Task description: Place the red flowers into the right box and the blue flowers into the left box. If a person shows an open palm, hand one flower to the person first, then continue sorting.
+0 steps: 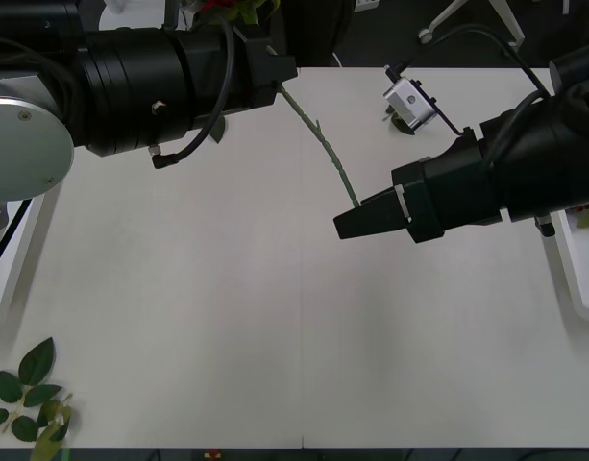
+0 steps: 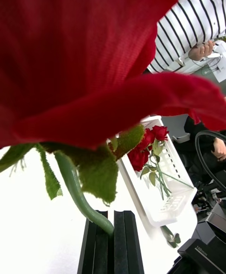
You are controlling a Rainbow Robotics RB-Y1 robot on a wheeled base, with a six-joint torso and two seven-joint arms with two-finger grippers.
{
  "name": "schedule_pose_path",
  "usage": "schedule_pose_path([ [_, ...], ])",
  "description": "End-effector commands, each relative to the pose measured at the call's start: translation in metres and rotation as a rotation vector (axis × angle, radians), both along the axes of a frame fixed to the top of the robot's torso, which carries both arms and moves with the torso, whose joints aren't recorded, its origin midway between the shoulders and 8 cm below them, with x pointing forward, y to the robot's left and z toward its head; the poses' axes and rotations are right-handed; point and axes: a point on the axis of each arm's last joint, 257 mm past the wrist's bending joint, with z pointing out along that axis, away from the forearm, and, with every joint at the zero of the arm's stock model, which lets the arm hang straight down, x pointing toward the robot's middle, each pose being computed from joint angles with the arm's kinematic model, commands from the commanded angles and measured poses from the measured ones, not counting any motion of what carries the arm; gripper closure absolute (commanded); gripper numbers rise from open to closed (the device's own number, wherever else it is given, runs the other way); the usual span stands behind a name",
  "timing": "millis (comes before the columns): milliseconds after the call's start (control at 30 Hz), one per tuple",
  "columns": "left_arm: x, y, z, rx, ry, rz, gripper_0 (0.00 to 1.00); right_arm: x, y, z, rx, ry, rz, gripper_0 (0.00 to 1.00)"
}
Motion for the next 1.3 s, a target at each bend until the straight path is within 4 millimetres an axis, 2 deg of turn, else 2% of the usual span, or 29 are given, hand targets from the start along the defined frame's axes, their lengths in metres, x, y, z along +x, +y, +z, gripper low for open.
schedule_pose_path([
  [33, -0.008, -0.01, 0.034, -0.02, -0.091, -0.026, 1.0, -0.009, 0.024, 0.01, 0.061, 0.003, -0.002, 0.09],
  [167, -0.008, -0.01, 0.034, -0.02, -0.091, -0.026, 1.0, -0.01, 0.033, 0.008, 0.081, 0.003, 0.001, 0.15],
  [267, -0.008, -0.01, 0.034, -0.02, -0.091, -0.026, 1.0, -0.011, 0.039, 0.005, 0.089, 0.004, -0.001, 0.28],
  [333, -0.008, -0.01, 0.034, -0.02, -0.091, -0.026, 1.0, -0.012, 0.04, 0.002, 0.084, -0.001, -0.001, 0.42],
  [400, -0.008, -0.01, 0.034, -0.02, -0.091, -0.026, 1.0, -0.013, 0.042, 0.002, 0.089, 0.006, -0.002, 0.49],
  [500, -0.008, -0.01, 0.034, -0.02, -0.091, -0.026, 1.0, -0.014, 0.048, 0.003, 0.111, 0.015, -0.002, 0.7],
  [567, -0.008, -0.01, 0.034, -0.02, -0.091, -0.026, 1.0, -0.014, 0.052, 0.006, 0.128, 0.022, -0.004, 0.91],
  [633, -0.008, -0.01, 0.034, -0.02, -0.091, -0.026, 1.0, -0.014, 0.054, 0.007, 0.134, 0.023, -0.009, 1.0],
  [1100, -0.008, -0.01, 0.034, -0.02, -0.091, -0.026, 1.0, -0.011, 0.054, 0.007, 0.136, 0.018, -0.018, 1.0],
  [1133, -0.008, -0.01, 0.034, -0.02, -0.091, -0.026, 0.58, -0.011, 0.054, 0.007, 0.134, 0.015, -0.019, 1.0],
  [1167, -0.008, -0.01, 0.034, -0.02, -0.091, -0.026, 0.05, -0.01, 0.054, 0.007, 0.134, 0.014, -0.019, 1.0],
  [1200, -0.008, -0.01, 0.034, -0.02, -0.091, -0.026, 0.0, -0.011, 0.054, 0.007, 0.134, 0.015, -0.019, 1.0],
  [1300, -0.008, -0.01, 0.034, -0.02, -0.091, -0.026, 0.0, -0.01, 0.054, 0.007, 0.135, 0.013, -0.021, 1.0],
])
